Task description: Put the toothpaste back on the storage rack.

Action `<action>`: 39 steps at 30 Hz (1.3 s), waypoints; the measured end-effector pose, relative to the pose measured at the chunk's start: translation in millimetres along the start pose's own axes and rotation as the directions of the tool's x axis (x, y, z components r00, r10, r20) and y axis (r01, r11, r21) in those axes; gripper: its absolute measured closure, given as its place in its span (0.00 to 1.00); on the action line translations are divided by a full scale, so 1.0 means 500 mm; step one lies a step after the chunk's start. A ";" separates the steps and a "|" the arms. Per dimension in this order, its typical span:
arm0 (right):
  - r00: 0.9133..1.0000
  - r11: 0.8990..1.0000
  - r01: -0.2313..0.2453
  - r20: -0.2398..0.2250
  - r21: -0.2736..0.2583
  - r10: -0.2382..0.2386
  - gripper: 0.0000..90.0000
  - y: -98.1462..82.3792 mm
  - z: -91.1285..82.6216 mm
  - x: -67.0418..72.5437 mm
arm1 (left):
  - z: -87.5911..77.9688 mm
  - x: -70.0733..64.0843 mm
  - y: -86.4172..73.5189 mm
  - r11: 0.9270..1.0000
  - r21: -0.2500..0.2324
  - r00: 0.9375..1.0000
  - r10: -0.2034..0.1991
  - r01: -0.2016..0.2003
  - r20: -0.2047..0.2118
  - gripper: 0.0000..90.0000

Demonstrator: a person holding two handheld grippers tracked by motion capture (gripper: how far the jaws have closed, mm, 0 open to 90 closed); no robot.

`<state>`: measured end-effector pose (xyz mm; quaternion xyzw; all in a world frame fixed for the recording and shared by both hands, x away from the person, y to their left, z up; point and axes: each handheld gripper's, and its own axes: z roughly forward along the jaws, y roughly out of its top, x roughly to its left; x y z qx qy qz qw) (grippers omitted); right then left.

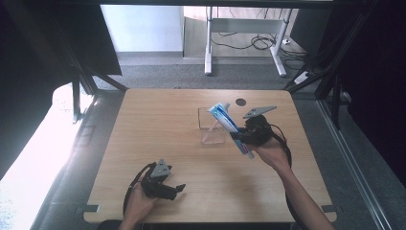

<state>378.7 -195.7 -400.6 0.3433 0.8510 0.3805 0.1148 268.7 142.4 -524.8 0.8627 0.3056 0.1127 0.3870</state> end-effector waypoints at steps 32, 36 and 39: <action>1.000 0.998 -0.008 -0.017 -0.069 0.007 0.81 0.087 0.061 -0.021 | -0.003 0.005 -0.003 1.000 -0.003 1.000 -0.003 0.004 0.003 0.15; 1.000 0.997 -0.009 -0.019 -0.078 0.007 0.81 0.097 0.069 -0.021 | -0.003 0.005 -0.003 1.000 -0.004 1.000 -0.004 0.004 0.004 0.15; 1.000 0.997 -0.006 -0.015 -0.082 0.005 0.81 0.105 0.074 -0.021 | -0.003 0.005 -0.003 1.000 -0.004 1.000 -0.003 0.003 0.005 0.15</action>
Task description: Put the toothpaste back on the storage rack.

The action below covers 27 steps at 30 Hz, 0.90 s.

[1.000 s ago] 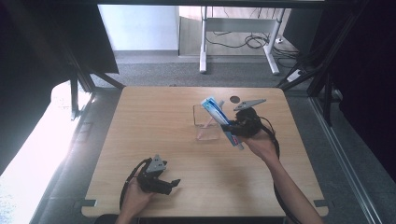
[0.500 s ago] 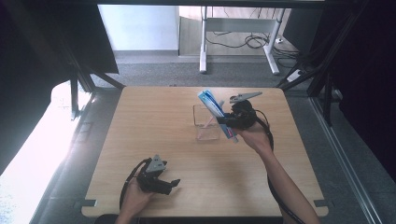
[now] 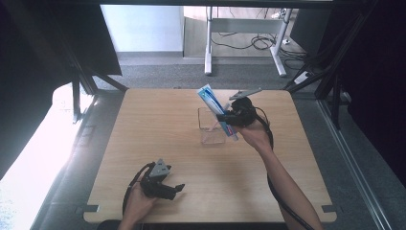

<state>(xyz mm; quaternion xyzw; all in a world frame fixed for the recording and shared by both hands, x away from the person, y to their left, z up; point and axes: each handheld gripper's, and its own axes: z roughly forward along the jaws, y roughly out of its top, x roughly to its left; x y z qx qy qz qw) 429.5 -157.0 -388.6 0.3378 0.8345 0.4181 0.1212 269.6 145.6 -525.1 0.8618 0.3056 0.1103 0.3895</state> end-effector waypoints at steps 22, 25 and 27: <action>1.000 1.000 0.004 0.021 -0.029 -0.004 0.81 0.057 0.055 -0.012 | 0.000 0.002 -0.003 1.000 -0.009 1.000 -0.013 0.013 0.006 0.15; 0.999 1.000 0.013 0.031 -0.026 -0.012 0.81 0.061 0.063 -0.014 | 0.000 0.004 -0.003 1.000 -0.005 1.000 -0.009 0.009 0.007 0.15; 0.999 0.999 0.013 0.034 -0.029 -0.012 0.81 0.064 0.069 -0.016 | 0.001 0.004 -0.003 1.000 -0.005 1.000 -0.011 0.011 0.008 0.15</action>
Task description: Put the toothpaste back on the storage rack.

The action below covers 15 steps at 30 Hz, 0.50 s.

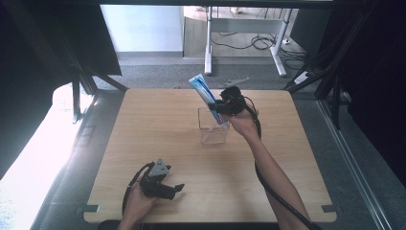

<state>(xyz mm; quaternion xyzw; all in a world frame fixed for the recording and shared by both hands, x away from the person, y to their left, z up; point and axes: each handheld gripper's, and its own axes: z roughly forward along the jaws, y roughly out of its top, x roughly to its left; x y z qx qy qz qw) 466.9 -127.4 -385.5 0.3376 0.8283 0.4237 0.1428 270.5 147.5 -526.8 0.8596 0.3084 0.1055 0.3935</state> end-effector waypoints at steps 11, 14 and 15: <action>1.000 1.000 0.015 0.011 -0.002 -0.015 0.81 -0.001 0.034 -0.008 | 0.002 -0.001 -0.001 1.000 0.001 1.000 -0.004 0.004 0.003 0.15; 1.000 1.000 0.018 0.012 0.007 -0.018 0.81 -0.006 0.045 -0.010 | 0.002 0.000 -0.001 1.000 -0.003 1.000 -0.008 0.008 0.006 0.15; 1.000 1.000 0.024 0.011 0.012 -0.024 0.81 -0.008 0.048 -0.010 | 0.002 0.000 -0.001 1.000 -0.003 1.000 -0.007 0.007 0.007 0.15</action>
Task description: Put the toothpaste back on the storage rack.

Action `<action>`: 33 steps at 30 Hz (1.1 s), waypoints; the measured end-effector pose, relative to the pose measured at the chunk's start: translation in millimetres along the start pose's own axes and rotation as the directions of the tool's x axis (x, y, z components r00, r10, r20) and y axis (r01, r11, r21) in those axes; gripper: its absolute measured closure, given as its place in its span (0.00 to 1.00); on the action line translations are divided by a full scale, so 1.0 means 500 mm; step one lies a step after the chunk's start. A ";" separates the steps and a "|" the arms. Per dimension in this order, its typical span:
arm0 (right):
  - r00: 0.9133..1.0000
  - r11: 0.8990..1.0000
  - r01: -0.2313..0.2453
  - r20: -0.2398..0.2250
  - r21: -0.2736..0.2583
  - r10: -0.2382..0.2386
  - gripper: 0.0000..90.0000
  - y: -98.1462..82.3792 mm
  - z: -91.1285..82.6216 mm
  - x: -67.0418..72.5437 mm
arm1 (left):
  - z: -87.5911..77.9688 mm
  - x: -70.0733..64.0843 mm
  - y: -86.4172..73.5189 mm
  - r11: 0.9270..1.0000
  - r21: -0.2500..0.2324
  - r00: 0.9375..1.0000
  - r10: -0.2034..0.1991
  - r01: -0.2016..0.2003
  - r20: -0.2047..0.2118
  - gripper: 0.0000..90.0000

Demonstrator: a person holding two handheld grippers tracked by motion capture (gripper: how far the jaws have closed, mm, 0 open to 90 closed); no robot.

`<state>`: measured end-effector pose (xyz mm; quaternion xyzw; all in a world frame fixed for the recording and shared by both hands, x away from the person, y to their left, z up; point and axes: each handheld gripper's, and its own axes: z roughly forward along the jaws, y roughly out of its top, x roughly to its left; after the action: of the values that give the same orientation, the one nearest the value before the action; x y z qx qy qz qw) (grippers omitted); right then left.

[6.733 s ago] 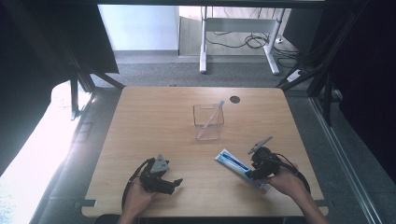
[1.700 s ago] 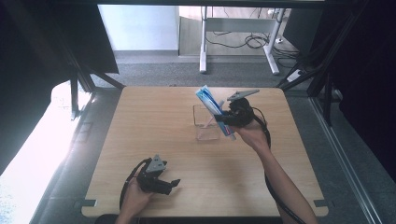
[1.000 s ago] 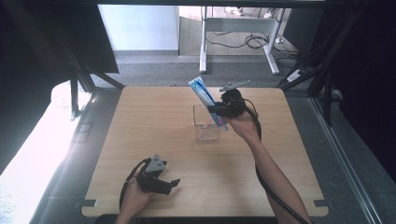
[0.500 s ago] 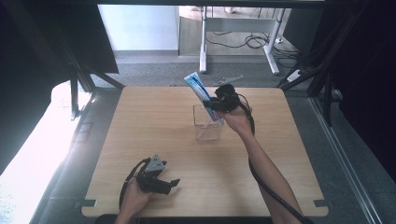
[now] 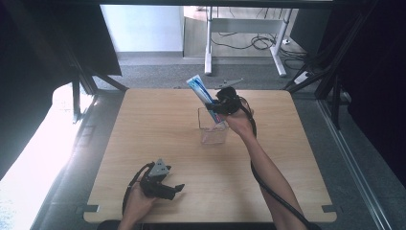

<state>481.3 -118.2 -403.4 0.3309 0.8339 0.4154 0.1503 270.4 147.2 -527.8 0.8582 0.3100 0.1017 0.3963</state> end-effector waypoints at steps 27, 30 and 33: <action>1.000 1.000 0.015 0.009 0.019 -0.015 0.80 -0.045 0.041 -0.006 | 0.001 -0.001 0.000 1.000 0.009 1.000 0.008 -0.008 -0.001 0.15; 1.000 1.000 0.015 0.006 0.021 -0.015 0.79 -0.048 0.040 -0.006 | 0.002 -0.002 0.000 1.000 0.009 1.000 0.008 -0.008 -0.001 0.15; 1.000 1.000 0.016 0.002 0.026 -0.016 0.79 -0.049 0.040 -0.005 | 0.002 -0.003 0.001 1.000 0.005 1.000 0.007 -0.007 -0.003 0.15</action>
<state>483.3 -118.7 -435.3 0.3268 0.8415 0.4031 0.1504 269.9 145.5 -528.2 0.8601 0.3077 0.1036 0.3935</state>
